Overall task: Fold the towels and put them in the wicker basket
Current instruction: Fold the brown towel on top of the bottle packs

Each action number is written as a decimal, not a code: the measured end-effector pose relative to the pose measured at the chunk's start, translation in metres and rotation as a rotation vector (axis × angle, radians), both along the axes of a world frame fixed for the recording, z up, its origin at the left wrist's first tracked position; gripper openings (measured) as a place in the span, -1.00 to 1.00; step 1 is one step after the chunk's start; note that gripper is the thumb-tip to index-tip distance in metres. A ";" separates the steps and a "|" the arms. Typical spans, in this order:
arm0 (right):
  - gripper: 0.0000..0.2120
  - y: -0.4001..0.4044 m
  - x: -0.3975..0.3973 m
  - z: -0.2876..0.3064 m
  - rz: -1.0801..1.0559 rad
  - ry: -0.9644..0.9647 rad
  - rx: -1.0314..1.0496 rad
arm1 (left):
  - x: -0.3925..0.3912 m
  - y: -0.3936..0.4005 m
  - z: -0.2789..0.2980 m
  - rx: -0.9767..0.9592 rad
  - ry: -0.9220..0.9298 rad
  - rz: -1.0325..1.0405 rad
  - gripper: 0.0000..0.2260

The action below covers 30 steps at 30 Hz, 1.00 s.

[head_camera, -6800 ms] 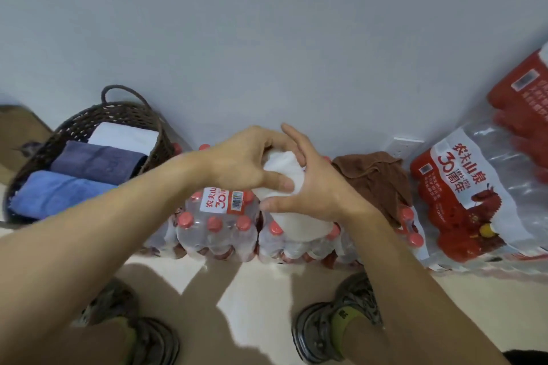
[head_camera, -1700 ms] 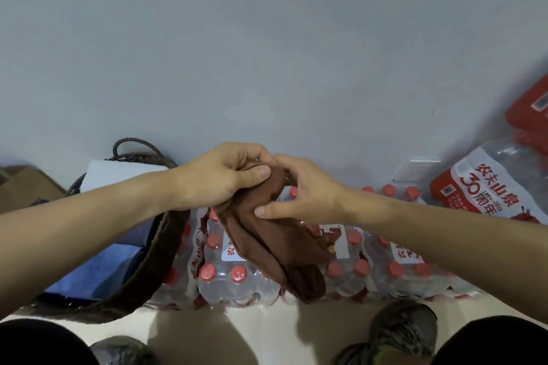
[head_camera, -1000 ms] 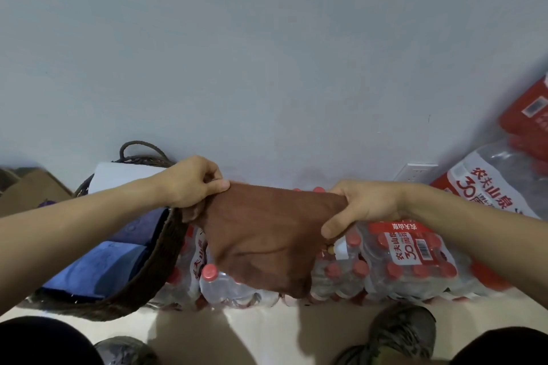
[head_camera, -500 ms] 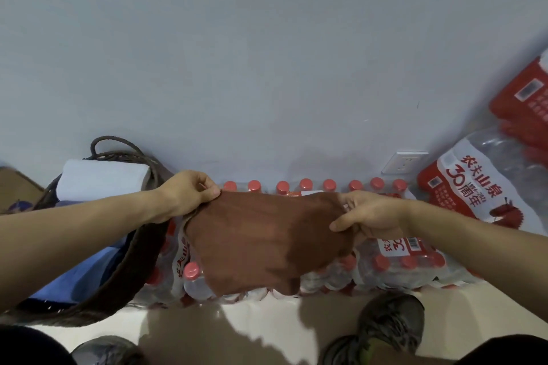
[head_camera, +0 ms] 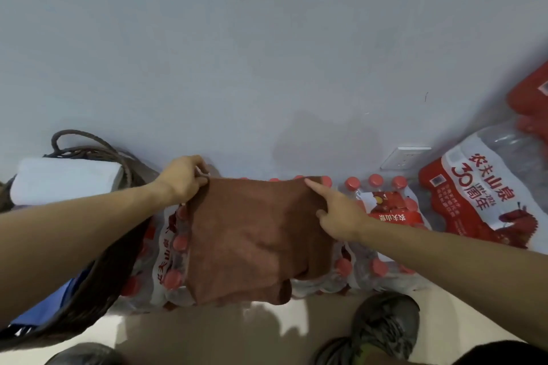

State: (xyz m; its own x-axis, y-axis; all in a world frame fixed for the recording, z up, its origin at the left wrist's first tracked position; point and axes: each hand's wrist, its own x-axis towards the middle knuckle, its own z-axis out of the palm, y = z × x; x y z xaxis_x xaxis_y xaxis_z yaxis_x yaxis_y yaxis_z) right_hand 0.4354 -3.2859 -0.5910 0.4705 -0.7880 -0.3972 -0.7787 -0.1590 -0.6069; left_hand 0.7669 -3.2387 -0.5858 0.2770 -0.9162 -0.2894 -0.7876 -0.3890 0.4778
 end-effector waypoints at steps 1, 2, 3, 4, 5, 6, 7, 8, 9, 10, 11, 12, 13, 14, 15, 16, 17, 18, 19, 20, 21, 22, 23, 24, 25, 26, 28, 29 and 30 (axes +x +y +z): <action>-0.25 0.000 0.001 -0.002 0.026 0.076 0.026 | -0.001 0.003 -0.008 0.001 -0.017 0.043 -0.89; -0.20 0.002 0.002 -0.003 0.041 0.118 0.053 | -0.003 0.007 -0.015 -0.007 -0.027 0.087 -0.86; -0.17 0.004 0.003 -0.003 0.051 0.128 0.054 | -0.004 0.011 -0.021 -0.032 -0.022 0.138 -0.85; -0.14 0.005 0.004 -0.002 0.062 0.115 0.023 | -0.006 0.014 -0.025 -0.064 0.009 0.199 -0.87; -0.12 0.007 0.005 -0.001 0.074 0.085 -0.032 | -0.008 0.017 -0.028 -0.103 0.062 0.258 -0.89; -0.09 0.008 0.006 0.001 0.093 0.052 -0.099 | -0.010 0.020 -0.030 -0.147 0.119 0.304 -0.90; -0.07 0.008 0.007 0.002 0.117 0.026 -0.157 | -0.012 0.023 -0.030 -0.202 0.165 0.337 -0.92; -0.05 0.007 0.007 0.002 0.135 0.017 -0.187 | -0.013 0.026 -0.030 -0.259 0.190 0.368 -0.92; -0.05 0.006 0.007 0.003 0.131 0.030 -0.178 | -0.013 0.028 -0.030 -0.307 0.197 0.400 -0.90; -0.06 0.006 0.006 0.003 0.098 0.061 -0.140 | -0.014 0.030 -0.029 -0.333 0.195 0.430 -0.85; -0.06 0.006 0.003 0.002 0.044 0.098 -0.098 | -0.015 0.033 -0.028 -0.336 0.192 0.452 -0.78; -0.07 0.007 0.001 0.000 -0.013 0.128 -0.068 | -0.017 0.036 -0.028 -0.326 0.180 0.465 -0.69; -0.08 0.008 -0.001 -0.001 -0.055 0.147 -0.056 | -0.020 0.041 -0.028 -0.321 0.158 0.474 -0.63; -0.10 0.009 -0.003 0.000 -0.080 0.151 -0.068 | -0.025 0.046 -0.028 -0.330 0.131 0.481 -0.63; -0.14 0.010 -0.004 0.002 -0.098 0.156 -0.096 | -0.032 0.053 -0.027 -0.345 0.107 0.488 -0.65; -0.19 0.010 -0.005 0.005 -0.112 0.178 -0.119 | -0.041 0.061 -0.025 -0.343 0.093 0.500 -0.68; -0.23 0.011 -0.005 0.009 -0.125 0.217 -0.133 | -0.050 0.071 -0.022 -0.333 0.086 0.518 -0.72; -0.28 0.011 -0.006 0.013 -0.140 0.261 -0.134 | -0.060 0.081 -0.019 -0.325 0.083 0.539 -0.74; -0.31 0.013 -0.007 0.017 -0.163 0.296 -0.126 | -0.070 0.093 -0.017 -0.322 0.089 0.569 -0.76; -0.35 0.016 -0.007 0.020 -0.204 0.306 -0.108 | -0.079 0.105 -0.016 -0.322 0.106 0.615 -0.78; -0.40 0.021 -0.006 0.022 -0.266 0.279 -0.077 | -0.089 0.118 -0.016 -0.315 0.133 0.674 -0.78; -0.47 0.030 -0.005 0.025 -0.343 0.219 -0.043 | -0.097 0.132 -0.019 -0.295 0.170 0.739 -0.78; -0.53 0.041 -0.003 0.027 -0.435 0.135 -0.026 | -0.104 0.145 -0.020 -0.269 0.216 0.799 -0.78; -0.57 0.055 0.000 0.028 -0.537 0.037 -0.027 | -0.111 0.157 -0.023 -0.234 0.279 0.857 -0.80; -0.61 0.070 0.003 0.027 -0.649 -0.067 -0.041 | -0.117 0.167 -0.025 -0.188 0.357 0.911 -0.83; -0.65 0.087 0.006 0.026 -0.758 -0.179 -0.061 | -0.123 0.174 -0.028 -0.137 0.444 0.948 -0.83; -0.76 0.119 0.012 0.022 -0.950 -0.396 -0.108 | -0.134 0.183 -0.032 -0.114 0.629 0.974 -0.69; -0.79 0.132 0.014 0.019 -1.034 -0.451 -0.133 | -0.137 0.186 -0.032 -0.136 0.697 0.983 -0.64; -0.79 0.141 0.015 0.015 -1.105 -0.461 -0.147 | -0.139 0.188 -0.032 -0.162 0.731 0.999 -0.61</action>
